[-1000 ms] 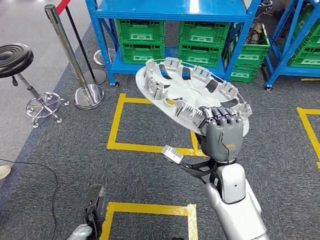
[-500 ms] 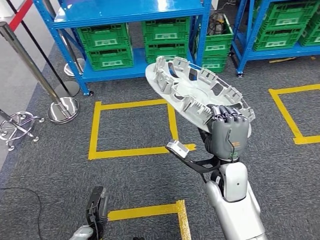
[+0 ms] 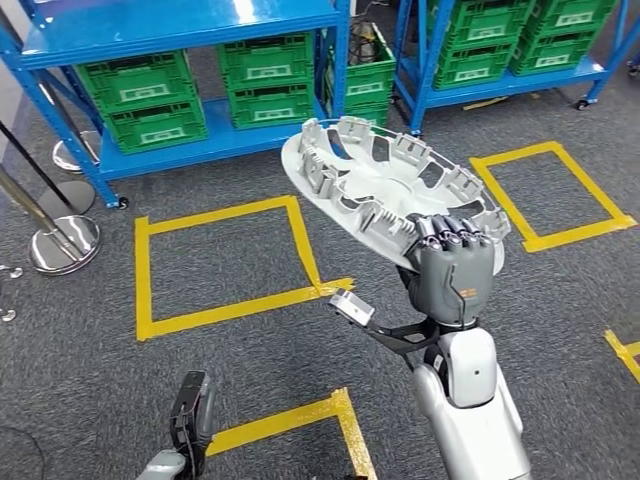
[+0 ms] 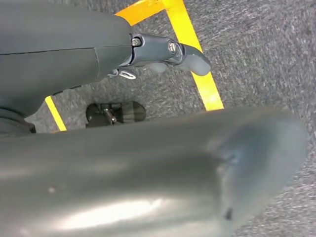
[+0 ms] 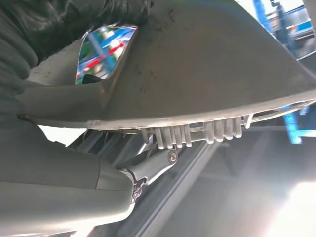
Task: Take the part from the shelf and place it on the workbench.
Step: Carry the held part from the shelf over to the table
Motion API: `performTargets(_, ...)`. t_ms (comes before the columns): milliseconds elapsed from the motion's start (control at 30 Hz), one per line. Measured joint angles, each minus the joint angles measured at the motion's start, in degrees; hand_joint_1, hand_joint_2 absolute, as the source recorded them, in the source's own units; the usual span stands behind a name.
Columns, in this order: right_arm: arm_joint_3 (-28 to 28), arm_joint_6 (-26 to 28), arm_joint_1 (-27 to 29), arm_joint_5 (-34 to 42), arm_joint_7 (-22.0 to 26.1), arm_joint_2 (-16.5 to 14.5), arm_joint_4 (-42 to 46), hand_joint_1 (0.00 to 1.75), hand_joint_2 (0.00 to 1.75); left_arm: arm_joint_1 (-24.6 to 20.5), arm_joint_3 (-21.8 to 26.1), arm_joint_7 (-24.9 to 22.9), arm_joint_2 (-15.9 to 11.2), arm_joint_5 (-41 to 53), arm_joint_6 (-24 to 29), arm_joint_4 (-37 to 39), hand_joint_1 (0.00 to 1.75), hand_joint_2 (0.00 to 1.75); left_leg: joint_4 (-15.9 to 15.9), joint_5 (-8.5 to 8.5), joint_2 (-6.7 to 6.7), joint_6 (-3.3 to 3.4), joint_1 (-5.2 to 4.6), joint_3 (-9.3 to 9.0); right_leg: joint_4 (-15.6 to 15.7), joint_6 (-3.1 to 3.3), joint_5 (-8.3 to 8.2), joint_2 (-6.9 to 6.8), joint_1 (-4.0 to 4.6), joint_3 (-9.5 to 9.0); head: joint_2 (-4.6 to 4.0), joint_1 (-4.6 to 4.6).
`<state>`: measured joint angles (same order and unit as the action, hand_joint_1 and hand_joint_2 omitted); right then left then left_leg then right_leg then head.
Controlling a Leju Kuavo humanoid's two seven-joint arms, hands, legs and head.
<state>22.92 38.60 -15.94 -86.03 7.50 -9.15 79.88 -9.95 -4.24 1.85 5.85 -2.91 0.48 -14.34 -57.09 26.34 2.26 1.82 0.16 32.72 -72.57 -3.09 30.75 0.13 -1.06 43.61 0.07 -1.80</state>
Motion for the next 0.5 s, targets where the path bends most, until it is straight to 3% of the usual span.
performTargets(67, -0.2, 0.0, 0.0, -0.9, -1.4, 0.0, 0.4, 1.75, 1.75, -0.1, 0.0, 0.0, 0.0, 0.0, 0.0, 0.0, 0.00, 0.00, -0.2, 0.17, 1.43, -0.16, -0.11, 0.00, 6.0, 0.22, -2.96, -1.28, 0.14, -3.70, 0.00, 0.01)
performTargets(133, -0.2, 0.0, -0.3, -1.8, -2.9, 0.1, 1.3, 1.75, 1.75, -0.1, 0.0, 0.0, 0.0, 0.0, 0.0, 0.0, 0.00, 0.00, -0.6, 0.42, 2.60, -0.52, -0.43, 0.10, 12.5, 0.97, -4.56, -4.09, 0.84, -7.55, 0.00, -0.04)
performTargets(200, -0.2, 0.0, -0.9, -2.3, -4.4, 0.5, 2.2, 1.75, 1.75, -0.1, 0.0, 0.0, 0.0, 0.0, 0.0, 0.0, 0.00, 0.00, -0.9, 0.53, 3.78, -0.92, -0.74, 0.18, 14.1, 1.71, -4.55, -4.93, 1.37, -8.41, 0.00, -0.10)
performTargets(267, 0.1, 0.0, -1.5, -2.4, -6.5, 1.6, 3.3, 1.75, 1.75, -0.3, 0.0, 0.0, -0.1, 0.1, 0.0, 0.0, 0.00, 0.00, -1.1, 0.81, 4.71, -1.38, -0.71, 0.17, 14.2, 2.21, -5.00, -3.30, 1.14, -8.12, 0.00, -0.09)
performTargets(333, 0.7, 0.0, -2.3, -2.4, -8.9, 3.0, 4.4, 1.75, 1.75, -0.5, 0.0, 0.0, -0.1, 0.2, 0.0, 0.0, 0.00, 0.00, -3.4, 2.74, 2.72, -1.95, -0.41, 0.94, 14.4, 2.77, -5.42, -1.86, 0.68, -7.99, 0.00, -0.19)
performTargets(400, 1.3, 0.0, -3.1, -2.4, -10.8, 4.6, 5.3, 1.75, 1.75, -0.4, 0.0, 0.0, -0.2, 0.3, 0.0, 0.0, 0.00, 0.00, -10.1, 6.59, -0.47, -2.40, -0.04, 3.53, 14.5, 3.07, -5.70, -0.34, 0.41, -7.84, 0.00, -0.43)
performTargets(467, 1.9, 0.0, -3.6, -2.5, -11.9, 6.2, 6.1, 1.75, 1.75, -0.3, 0.0, -0.1, -0.3, 0.3, 0.0, 0.0, 0.00, 0.00, -16.8, 9.05, -1.44, -2.61, 0.16, 6.20, 14.4, 3.06, -5.87, 1.37, 0.39, -7.72, 0.00, -0.55)
performTargets(500, 2.0, 0.0, -3.7, -2.5, -12.2, 7.0, 6.4, 1.75, 1.75, -0.3, 0.0, -0.1, -0.4, 0.3, 0.0, 0.0, 0.00, 0.00, -17.5, 8.67, -1.50, -2.62, 0.23, 6.46, 14.4, 2.98, -5.95, 2.26, 0.38, -7.70, 0.00, -0.55)
